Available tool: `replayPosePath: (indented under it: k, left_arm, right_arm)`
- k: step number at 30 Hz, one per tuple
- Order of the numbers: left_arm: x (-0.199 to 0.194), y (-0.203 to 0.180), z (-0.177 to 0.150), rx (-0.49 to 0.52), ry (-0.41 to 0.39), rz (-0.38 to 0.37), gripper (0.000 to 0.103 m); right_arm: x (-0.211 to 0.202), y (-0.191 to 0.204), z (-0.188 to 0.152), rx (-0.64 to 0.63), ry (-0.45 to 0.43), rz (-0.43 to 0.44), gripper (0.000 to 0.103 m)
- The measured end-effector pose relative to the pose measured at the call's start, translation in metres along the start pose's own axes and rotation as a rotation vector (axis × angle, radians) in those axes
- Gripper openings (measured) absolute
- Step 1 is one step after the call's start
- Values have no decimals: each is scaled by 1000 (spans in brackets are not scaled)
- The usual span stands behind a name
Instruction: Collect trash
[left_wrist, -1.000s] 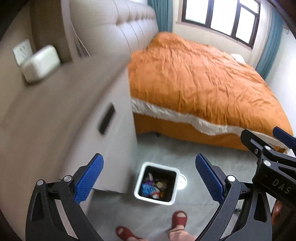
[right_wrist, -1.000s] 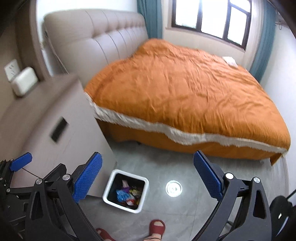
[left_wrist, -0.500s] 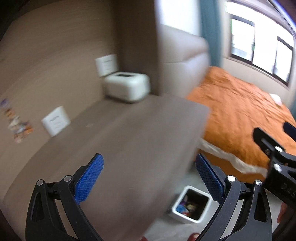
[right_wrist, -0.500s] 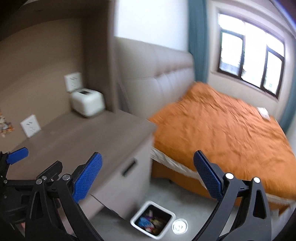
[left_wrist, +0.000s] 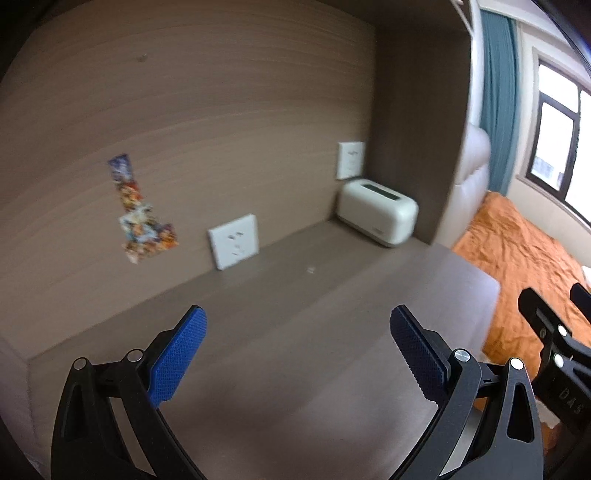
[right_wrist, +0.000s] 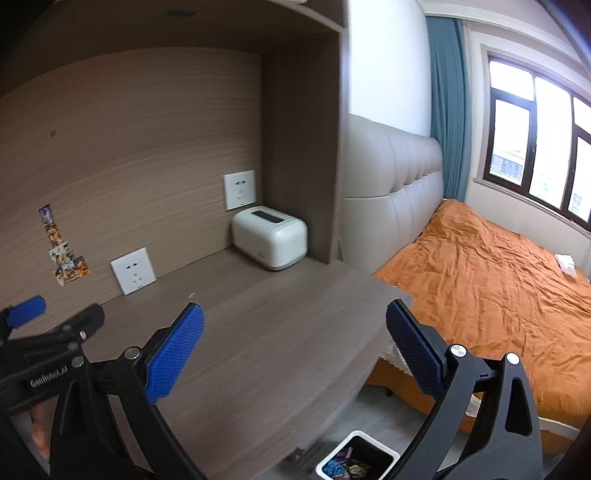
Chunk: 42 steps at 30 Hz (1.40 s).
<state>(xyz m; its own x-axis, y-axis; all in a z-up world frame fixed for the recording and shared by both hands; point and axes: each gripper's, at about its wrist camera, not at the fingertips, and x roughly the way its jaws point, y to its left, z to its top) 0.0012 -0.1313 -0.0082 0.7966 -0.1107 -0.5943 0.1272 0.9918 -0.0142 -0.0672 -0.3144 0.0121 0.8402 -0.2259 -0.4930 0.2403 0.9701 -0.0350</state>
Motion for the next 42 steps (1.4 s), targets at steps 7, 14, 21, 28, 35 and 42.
replayPosePath:
  k: [7,14,21,28,35,42]
  left_arm:
    - [4,26,10,-11,4,-22,98]
    - [18,35,17,8,21,-19,98]
    - [31,38,21,27,23,-3,98]
    - [42,41,26,18,27,-17,98]
    - [48,44,29,18,29,-4,98]
    - [55,46,29,15,26,13,98]
  right_arm:
    - [10,32,6,-8,8,-2,98]
    - [22,47,10,-24,23,-23,98]
    - [36,59,13,-41,46,-35,98]
    - [47,65,16,-43,51,-46,98]
    - [56,68,16,-56,71,-46,98]
    - [59,72,18,-68,72,-36,98]
